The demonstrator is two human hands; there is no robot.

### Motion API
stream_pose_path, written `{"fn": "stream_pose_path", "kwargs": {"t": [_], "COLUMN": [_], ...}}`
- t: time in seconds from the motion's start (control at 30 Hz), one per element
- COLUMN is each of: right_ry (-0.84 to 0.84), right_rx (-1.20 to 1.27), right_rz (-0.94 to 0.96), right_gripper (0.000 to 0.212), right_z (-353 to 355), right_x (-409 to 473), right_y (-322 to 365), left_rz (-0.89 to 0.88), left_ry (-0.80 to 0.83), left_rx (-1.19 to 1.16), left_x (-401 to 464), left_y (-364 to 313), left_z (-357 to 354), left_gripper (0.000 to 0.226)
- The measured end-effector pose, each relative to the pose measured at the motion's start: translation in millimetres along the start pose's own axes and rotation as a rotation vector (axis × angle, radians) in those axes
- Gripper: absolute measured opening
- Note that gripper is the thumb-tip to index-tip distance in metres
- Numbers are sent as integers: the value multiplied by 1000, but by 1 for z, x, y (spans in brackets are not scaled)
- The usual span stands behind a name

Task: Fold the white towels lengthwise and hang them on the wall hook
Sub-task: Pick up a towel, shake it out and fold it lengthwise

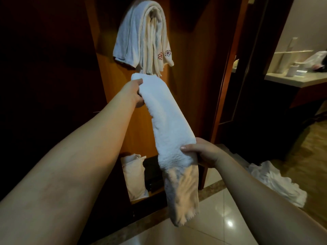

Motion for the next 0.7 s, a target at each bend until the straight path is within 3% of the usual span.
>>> {"fn": "stream_pose_path", "kwargs": {"t": [0.07, 0.17, 0.33, 0.4, 0.47, 0.57, 0.7], "right_ry": [-7, -65, -176, -228, -293, -329, -363], "right_rx": [9, 5, 70, 55, 19, 1, -4], "right_rz": [64, 168, 293, 315, 313, 294, 314], "right_gripper": [48, 51, 36, 36, 39, 41, 23], "right_z": [1, 5, 21, 29, 38, 44, 45], "right_x": [1, 4, 14, 16, 16, 15, 11], "right_y": [19, 51, 88, 98, 103, 108, 122], "left_rz": [-7, 71, 232, 214, 80, -175, -238], "left_ry": [100, 230, 522, 605, 617, 544, 539], "left_rx": [-105, -197, 113, 181, 346, 616, 621], "left_x": [2, 5, -12, -17, -20, -27, -25], "left_y": [6, 34, 98, 110, 111, 101, 96], "left_z": [-4, -4, -8, -9, -10, -17, -28], "left_gripper": [28, 46, 85, 96, 97, 62, 47]}}
Point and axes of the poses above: each hand's wrist, its own x-axis towards the middle knuckle, its own z-axis out of the back of the hand, y = z × x, the point moved 7 cm from there along x, towards the middle knuckle, and after that the axes turned 1 degree about y, right-handed, at the moved point
